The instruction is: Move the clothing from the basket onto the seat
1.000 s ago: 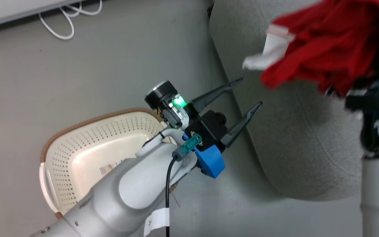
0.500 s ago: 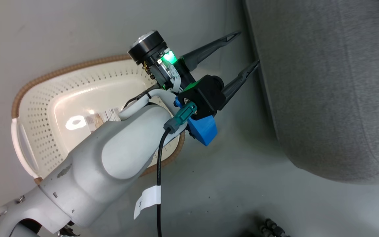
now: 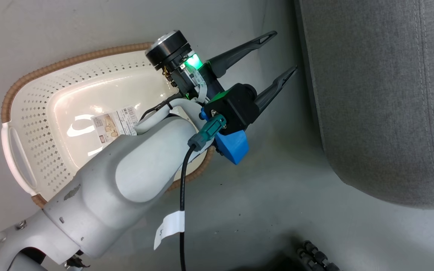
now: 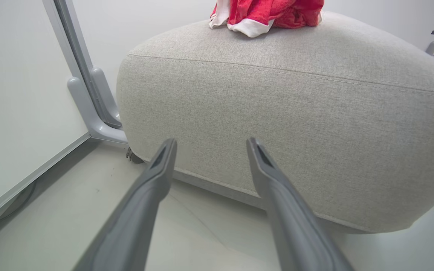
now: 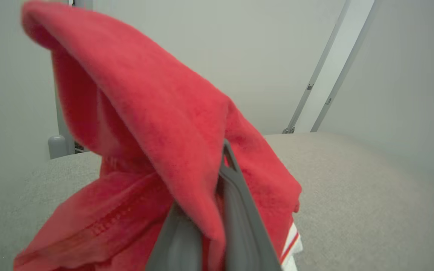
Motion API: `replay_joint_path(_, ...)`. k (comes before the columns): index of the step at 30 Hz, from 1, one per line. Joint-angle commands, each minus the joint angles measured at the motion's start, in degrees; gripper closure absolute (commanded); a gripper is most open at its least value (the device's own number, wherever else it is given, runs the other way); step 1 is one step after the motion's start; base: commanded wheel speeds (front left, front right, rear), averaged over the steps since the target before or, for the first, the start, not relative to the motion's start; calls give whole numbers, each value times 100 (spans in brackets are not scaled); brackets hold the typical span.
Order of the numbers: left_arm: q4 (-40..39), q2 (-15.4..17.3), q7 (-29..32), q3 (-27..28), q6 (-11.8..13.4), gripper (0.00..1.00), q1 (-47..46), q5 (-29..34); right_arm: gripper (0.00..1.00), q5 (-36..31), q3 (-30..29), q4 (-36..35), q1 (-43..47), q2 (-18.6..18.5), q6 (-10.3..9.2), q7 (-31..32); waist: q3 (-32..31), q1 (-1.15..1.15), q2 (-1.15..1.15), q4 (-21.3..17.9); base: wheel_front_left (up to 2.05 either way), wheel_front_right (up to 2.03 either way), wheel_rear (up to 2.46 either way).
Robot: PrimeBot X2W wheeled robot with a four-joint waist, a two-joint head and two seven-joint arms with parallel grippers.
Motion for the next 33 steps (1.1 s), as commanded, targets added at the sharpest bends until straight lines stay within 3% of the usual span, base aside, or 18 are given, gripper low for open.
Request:
replay_joint_path(1, 13, 11, -27, 4, 17, 0, -111, -28, 100, -33, -12, 75, 44, 28, 1, -6, -1, -1, 0, 4, 0, 0, 0)
replay_joint_path(5, 34, 41, -33, -6, 21, 0, -115, -52, 100, -74, -18, 344, 232, 197, 1, -6, -36, -1, 0, 15, 0, 0, 0)
replay_joint_path(6, 41, 44, -37, -6, 24, 0, -106, -64, 74, -74, -57, 283, 236, 204, 1, -6, -62, -1, 0, 18, 0, 0, 0)
replay_joint_path(7, 48, 40, -34, -7, 33, 0, -90, -71, 1, -57, -99, 206, 274, 235, 1, -6, -99, -1, 0, 21, 0, 0, 0)
replay_joint_path(20, -110, -92, -73, 470, 309, 0, 693, -397, 0, -277, 456, -893, 2030, 808, 1, -6, -1456, -1, 0, 114, 0, 0, 0)
replay_joint_path(33, -724, 33, -71, 2308, 652, 0, 2176, -463, 0, -153, 1804, -1855, 3199, 1188, 1, -6, -2970, -1, 0, 598, 0, 0, 0)
